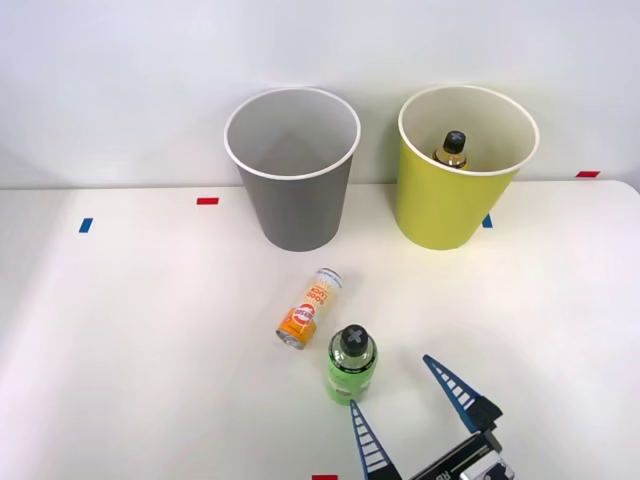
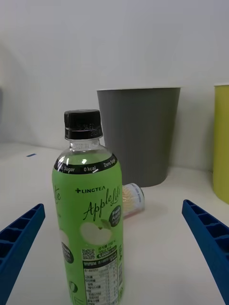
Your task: Put cans in the gray bin, plastic bottles in the light green bin
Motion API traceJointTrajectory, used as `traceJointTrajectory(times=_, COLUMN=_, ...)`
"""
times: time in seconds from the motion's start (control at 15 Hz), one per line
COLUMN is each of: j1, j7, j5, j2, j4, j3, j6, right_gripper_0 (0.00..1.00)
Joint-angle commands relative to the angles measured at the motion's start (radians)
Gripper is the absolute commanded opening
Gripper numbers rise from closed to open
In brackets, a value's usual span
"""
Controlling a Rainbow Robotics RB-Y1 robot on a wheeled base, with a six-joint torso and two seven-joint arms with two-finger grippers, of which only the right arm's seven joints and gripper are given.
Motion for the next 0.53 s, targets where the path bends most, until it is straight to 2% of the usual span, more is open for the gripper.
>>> traceJointTrajectory(times=0.07, j1=-0.063, j7=0.12, j5=-0.089, j2=0.011, j4=0.0, j3=0.034, j6=0.035, right_gripper_0=1.0)
traceJointTrajectory(times=0.27, j1=-0.109, j7=0.215, j5=-0.18, j2=0.025, j4=0.0, j3=0.055, j6=0.068, right_gripper_0=1.0)
traceJointTrajectory(times=0.53, j1=-0.161, j7=0.231, j5=-0.233, j2=0.065, j4=0.0, j3=0.052, j6=0.156, right_gripper_0=1.0)
